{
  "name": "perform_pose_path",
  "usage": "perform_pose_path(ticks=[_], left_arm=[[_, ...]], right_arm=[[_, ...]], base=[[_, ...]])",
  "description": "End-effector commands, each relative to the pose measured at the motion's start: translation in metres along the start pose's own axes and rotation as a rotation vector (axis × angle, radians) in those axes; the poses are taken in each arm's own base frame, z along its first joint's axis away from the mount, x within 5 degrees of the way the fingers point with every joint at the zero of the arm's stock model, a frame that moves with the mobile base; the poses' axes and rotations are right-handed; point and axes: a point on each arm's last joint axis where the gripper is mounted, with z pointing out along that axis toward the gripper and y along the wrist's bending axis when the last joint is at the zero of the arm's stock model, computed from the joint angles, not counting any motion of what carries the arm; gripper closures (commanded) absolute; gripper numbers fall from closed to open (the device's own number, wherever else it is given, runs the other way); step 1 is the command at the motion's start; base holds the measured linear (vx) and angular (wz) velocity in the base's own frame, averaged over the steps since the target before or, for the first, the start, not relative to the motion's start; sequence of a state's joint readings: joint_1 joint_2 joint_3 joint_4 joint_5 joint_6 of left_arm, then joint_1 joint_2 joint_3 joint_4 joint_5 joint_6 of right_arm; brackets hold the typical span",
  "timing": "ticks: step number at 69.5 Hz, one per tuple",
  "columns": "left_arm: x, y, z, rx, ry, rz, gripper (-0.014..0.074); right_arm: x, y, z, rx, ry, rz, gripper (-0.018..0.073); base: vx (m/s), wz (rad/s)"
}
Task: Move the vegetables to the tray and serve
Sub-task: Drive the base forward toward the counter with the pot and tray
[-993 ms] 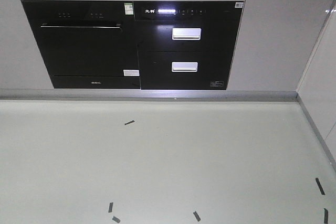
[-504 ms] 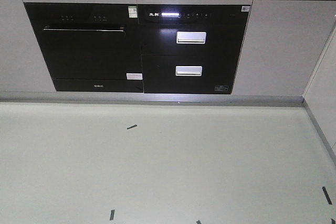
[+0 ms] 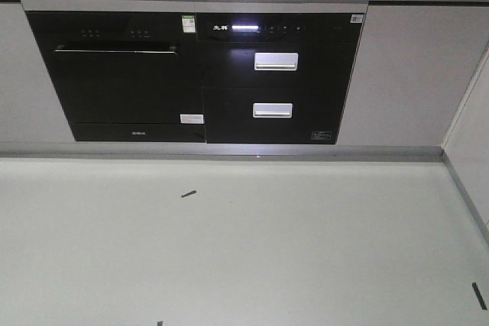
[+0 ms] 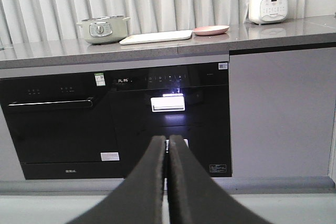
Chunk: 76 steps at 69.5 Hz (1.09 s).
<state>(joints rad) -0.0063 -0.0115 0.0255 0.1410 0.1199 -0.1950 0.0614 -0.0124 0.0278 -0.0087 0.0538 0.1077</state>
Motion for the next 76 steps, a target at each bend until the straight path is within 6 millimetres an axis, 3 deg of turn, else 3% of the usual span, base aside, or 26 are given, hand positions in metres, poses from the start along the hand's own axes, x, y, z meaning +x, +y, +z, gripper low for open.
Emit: perform_pose_path(ticks=[1, 76], left_arm=[[0.0, -0.0009, -0.0001, 0.013, -0.065, -0.003, 0.0602], [0.0, -0.0009, -0.0001, 0.013, -0.065, -0.003, 0.0602]], right_arm=[[-0.0022, 0.0, -0.0002, -0.001, -0.071, -0.01, 0.0562], [-0.0022, 0.0, -0.0002, -0.001, -0.071, -0.01, 0.0562]], base=[[0.09, -0.05], [0.11, -0.06]])
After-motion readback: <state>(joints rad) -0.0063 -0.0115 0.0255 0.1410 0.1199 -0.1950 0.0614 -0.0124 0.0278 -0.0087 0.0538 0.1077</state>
